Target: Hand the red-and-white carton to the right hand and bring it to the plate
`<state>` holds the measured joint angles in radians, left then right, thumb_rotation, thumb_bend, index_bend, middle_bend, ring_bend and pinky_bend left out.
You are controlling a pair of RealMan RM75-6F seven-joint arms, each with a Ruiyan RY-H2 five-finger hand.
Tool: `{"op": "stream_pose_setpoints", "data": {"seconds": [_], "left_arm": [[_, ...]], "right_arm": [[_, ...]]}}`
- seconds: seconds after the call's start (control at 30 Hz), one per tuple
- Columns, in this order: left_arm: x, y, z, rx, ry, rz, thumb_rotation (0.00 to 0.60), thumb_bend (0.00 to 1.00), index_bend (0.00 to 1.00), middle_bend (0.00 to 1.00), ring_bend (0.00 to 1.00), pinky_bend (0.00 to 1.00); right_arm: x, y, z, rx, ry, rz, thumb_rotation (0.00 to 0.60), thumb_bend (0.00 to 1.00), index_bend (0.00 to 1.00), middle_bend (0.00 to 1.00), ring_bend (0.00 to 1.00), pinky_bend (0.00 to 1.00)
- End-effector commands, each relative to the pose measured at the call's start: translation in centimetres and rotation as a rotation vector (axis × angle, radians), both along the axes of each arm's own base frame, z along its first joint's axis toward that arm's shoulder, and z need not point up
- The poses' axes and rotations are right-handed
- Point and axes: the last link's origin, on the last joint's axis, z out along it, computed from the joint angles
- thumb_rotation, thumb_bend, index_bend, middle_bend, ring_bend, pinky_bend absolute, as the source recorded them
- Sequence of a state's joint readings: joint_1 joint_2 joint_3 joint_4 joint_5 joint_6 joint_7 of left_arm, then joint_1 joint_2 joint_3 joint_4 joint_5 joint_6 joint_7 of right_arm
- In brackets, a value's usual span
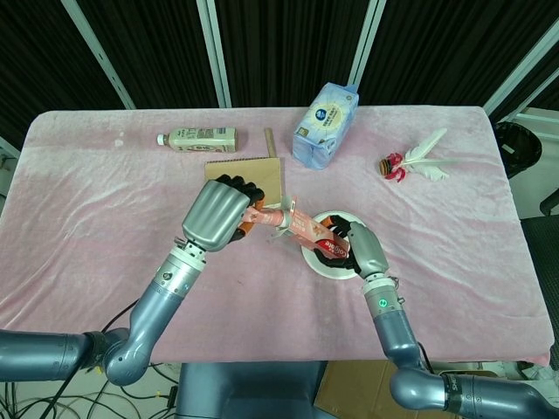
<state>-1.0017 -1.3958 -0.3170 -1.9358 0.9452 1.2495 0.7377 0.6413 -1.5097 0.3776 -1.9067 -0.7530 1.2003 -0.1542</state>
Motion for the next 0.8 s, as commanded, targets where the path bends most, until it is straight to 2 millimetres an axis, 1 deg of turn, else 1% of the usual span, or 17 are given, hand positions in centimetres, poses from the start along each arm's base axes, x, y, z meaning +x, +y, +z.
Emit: {"op": "stream_pose_setpoints", "data": {"seconds": [0.03,0.23,0.43,0.53,0.67,0.7,0.77,0.8], "left_arm": [[0.0,0.0,-0.1,-0.001,0.002,-0.001,0.6,0.43,0.61,0.5,0.41,0.48],[0.4,-0.1,-0.2,-0.002,0.002,-0.008,0.6,0.43,0.61,0.5,0.41,0.48],[1.2,-0.2,-0.3,0.001,0.002,-0.019,0.6,0.43,0.61,0.5,0.41,0.48],[1.9,-0.3,-0.5,0.008,0.001,-0.029,0.6,0.43,0.6,0.5,0.41,0.48],[2.4,-0.4,-0.7,0.006,-0.003,-0.033,0.6,0.42,0.59,0.5,0.4,0.47],[2.6,-0.5,-0.7,0.005,-0.003,-0.036,0.6,0.41,0.58,0.49,0.39,0.47],[2.9,-0.7,-0.9,-0.001,-0.001,-0.045,0.6,0.34,0.54,0.46,0.37,0.44],[3.0,-0.8,-0.9,-0.001,-0.001,-0.047,0.6,0.25,0.51,0.43,0.34,0.42]], "right_arm": [[0.0,0.0,0.0,0.0,-0.001,-0.001,0.6,0.32,0.47,0.45,0.38,0.36],[0.1,0.1,0.1,0.003,-0.02,-0.001,0.6,0.32,0.47,0.45,0.38,0.36],[0.8,0.4,0.3,0.003,-0.051,0.018,0.6,0.32,0.47,0.45,0.38,0.36],[1.6,0.9,0.7,0.005,-0.078,0.051,0.6,0.32,0.47,0.45,0.38,0.36],[1.8,1.2,0.9,0.007,-0.095,0.064,0.6,0.32,0.47,0.45,0.38,0.37],[1.9,1.2,0.9,0.009,-0.1,0.065,0.6,0.32,0.47,0.45,0.38,0.37],[2.0,1.2,1.0,0.009,-0.108,0.068,0.6,0.32,0.47,0.45,0.38,0.37],[2.0,1.2,1.0,0.009,-0.109,0.069,0.6,0.32,0.47,0.45,0.38,0.37]]}}
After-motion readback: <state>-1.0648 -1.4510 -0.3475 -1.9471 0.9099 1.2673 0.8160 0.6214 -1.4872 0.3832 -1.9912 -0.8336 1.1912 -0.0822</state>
